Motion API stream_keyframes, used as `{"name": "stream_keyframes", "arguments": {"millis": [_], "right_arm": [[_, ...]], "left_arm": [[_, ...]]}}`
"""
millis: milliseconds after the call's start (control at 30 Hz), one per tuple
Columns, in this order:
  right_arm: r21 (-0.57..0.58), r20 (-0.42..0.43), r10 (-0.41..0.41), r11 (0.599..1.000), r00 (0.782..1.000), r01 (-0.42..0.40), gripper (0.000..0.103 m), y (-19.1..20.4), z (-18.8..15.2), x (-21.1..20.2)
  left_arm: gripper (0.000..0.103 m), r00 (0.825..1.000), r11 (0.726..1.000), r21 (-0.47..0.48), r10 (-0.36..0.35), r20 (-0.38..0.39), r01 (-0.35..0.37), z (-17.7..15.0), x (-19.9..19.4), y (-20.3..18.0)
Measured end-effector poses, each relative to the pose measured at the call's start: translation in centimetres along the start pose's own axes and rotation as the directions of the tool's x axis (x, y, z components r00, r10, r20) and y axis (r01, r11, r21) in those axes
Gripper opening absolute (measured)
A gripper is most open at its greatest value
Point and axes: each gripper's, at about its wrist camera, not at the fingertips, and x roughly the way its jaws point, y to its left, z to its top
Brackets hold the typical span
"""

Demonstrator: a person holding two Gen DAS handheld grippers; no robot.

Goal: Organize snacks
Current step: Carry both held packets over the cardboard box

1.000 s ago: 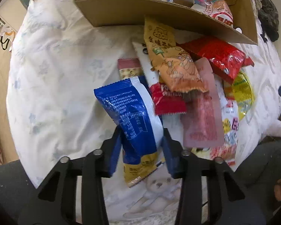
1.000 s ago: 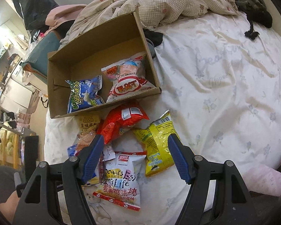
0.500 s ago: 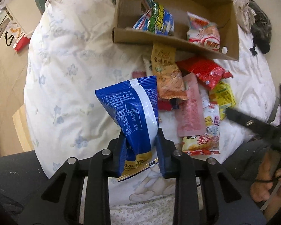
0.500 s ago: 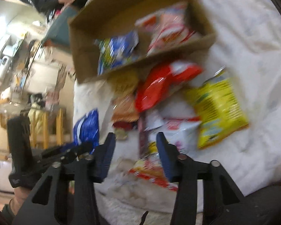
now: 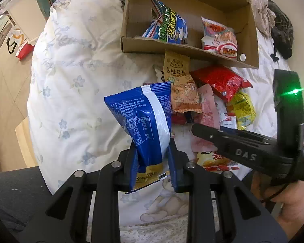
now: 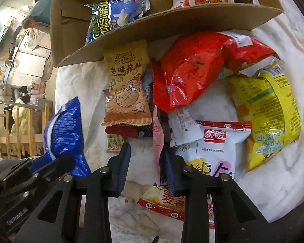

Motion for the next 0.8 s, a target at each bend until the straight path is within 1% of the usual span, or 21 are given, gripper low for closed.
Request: {"name": "stream_keyframes", "arguments": {"millis": [33,67,133,300,433,600,800], "right_arm": [[-0.009,0.001,-0.01,1.0,1.0,0.01,0.027,0.1,0.0,0.1],[-0.014,0.002,-0.017,1.0,1.0,0.017,0.019,0.1,0.0,0.2],[-0.015,0.002,-0.023,1.0,1.0,0.023,0.009,0.0,-0.2,0.1],[0.004,0.004,0.023,1.0,1.0,-0.023,0.009,-0.6,-1.4,-1.0],[0.009,0.034,0.057,0.998,0.998,-0.057,0.009,-0.7,-2.4,-2.9],[0.016,0.069,0.136,0.99,0.988,-0.137,0.009,-1.1,-3.7,-5.3],[0.005,0.104,0.174,0.984,0.979,-0.176,0.009,-1.6,-4.9,-7.4]], "left_arm": [[0.022,1.0,1.0,-0.004,-0.002,0.002,0.002,0.0,0.0,0.1],[0.022,1.0,1.0,-0.007,-0.002,0.002,0.002,0.1,0.0,0.1],[0.022,1.0,1.0,-0.016,-0.003,0.004,0.003,0.1,0.0,0.3],[0.022,1.0,1.0,-0.022,0.011,0.008,-0.011,0.1,0.0,0.6],[0.022,1.0,1.0,-0.016,0.018,0.02,-0.018,0.1,-0.2,0.5],[0.022,0.999,0.999,-0.005,0.036,0.036,-0.036,0.0,-0.3,0.3],[0.022,0.996,0.999,-0.007,0.052,0.066,-0.051,0.0,-0.7,0.3]]}}
